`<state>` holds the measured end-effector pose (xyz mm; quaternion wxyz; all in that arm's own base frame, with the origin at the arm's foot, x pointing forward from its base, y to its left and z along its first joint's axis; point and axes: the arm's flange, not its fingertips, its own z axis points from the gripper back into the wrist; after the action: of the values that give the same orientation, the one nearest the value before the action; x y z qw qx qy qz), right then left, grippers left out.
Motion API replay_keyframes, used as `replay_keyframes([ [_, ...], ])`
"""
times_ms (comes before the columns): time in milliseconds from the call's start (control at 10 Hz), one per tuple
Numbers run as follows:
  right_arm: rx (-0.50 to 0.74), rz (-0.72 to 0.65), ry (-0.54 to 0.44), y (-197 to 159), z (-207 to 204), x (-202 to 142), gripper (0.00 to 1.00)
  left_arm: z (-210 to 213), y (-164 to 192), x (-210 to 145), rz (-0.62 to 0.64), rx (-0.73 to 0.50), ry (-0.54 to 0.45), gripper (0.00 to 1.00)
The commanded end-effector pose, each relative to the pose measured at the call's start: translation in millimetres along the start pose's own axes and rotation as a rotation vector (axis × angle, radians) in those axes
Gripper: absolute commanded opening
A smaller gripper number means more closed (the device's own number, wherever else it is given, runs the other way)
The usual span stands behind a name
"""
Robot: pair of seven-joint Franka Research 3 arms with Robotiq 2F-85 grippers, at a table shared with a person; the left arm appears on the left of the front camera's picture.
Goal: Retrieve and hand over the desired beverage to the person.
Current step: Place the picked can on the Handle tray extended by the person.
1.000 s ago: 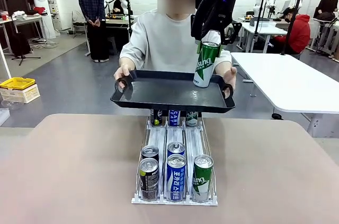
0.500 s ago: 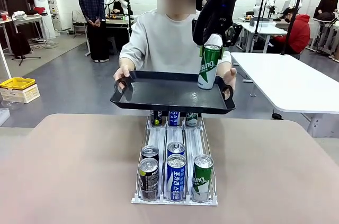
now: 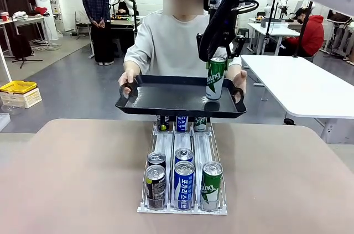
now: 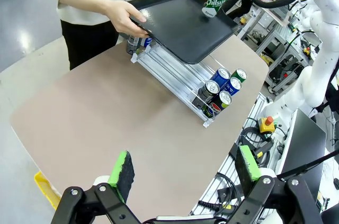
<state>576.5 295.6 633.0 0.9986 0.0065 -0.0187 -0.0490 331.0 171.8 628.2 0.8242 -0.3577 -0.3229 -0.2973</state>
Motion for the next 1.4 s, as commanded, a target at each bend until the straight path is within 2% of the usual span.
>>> replay_keyframes([
  [0, 0.013, 0.031, 0.007, 7.7, 10.8, 13.5, 0.58, 1.8, 0.0, 0.2, -0.021, -0.011, -0.016, 1.00],
  [500, 0.017, 0.065, 0.061, 11.6, 2.0, 14.5, 0.58, 1.8, 0.0, 0.2, -0.021, -0.011, -0.016, 1.00],
  [900, 0.025, 0.067, 0.060, 11.7, 4.9, 13.6, 0.97, 1.8, 0.0, 0.2, -0.021, -0.011, -0.016, 1.00],
  [1000, 0.028, 0.069, 0.064, 11.5, 4.7, 13.6, 1.00, 1.8, 0.0, 0.2, -0.021, -0.011, -0.016, 1.00],
  [1300, 0.033, 0.072, 0.066, 11.2, 5.7, 13.0, 1.00, 1.8, 0.0, 0.2, -0.021, -0.011, -0.016, 1.00],
])
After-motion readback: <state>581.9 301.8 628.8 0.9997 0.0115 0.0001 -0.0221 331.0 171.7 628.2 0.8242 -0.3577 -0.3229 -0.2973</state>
